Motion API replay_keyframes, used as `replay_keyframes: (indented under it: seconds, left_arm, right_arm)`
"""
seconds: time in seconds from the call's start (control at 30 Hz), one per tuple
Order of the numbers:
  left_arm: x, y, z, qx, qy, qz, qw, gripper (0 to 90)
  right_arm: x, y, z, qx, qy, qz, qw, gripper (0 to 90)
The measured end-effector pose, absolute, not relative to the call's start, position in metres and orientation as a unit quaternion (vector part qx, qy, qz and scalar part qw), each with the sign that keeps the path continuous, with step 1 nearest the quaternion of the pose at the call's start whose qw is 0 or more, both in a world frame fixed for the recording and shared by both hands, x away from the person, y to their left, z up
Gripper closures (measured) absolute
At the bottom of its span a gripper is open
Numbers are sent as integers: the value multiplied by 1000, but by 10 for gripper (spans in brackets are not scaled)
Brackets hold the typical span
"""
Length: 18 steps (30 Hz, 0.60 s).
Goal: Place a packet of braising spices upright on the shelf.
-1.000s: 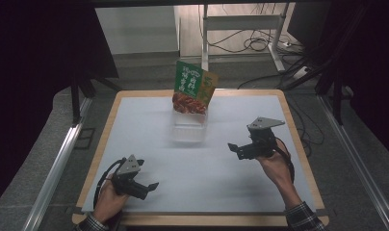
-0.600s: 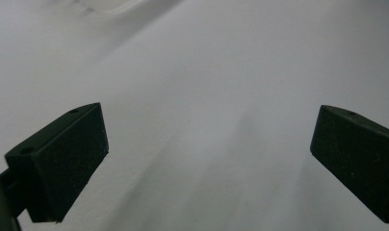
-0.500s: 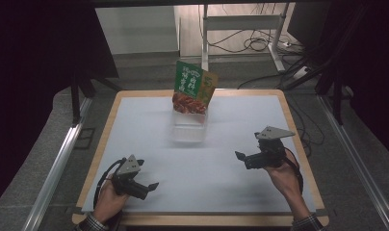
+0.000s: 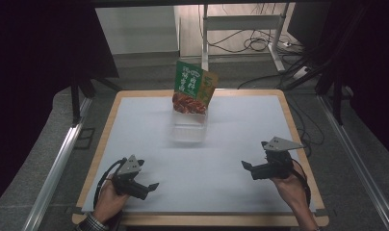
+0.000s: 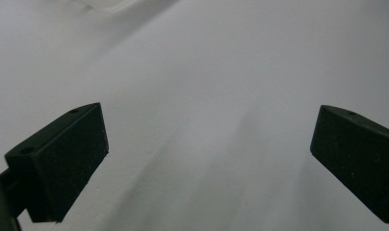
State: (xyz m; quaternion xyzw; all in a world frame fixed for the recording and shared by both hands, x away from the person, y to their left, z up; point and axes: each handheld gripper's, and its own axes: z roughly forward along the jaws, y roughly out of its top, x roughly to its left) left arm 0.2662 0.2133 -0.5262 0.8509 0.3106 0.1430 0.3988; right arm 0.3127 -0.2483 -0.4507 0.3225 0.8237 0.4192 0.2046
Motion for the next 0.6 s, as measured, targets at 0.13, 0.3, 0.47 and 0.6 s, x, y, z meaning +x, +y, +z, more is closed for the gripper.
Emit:
replay_keyframes:
  seconds: [0.13,0.3,0.47,0.6]
  left_arm:
    - [266,213,-526,851,311,143,398,0]
    - [266,213,-527,851,311,143,397,0]
    - [266,213,-527,852,312,142,397,0]
    - [266,213,-527,852,312,141,396,0]
  right_arm:
    - [307,-254,-454,326,821,422,203,0]
    - [301,-260,-459,332,820,419,204,0]
    - [297,-266,-465,337,822,410,206,0]
    - [295,-271,-470,344,822,407,202,0]
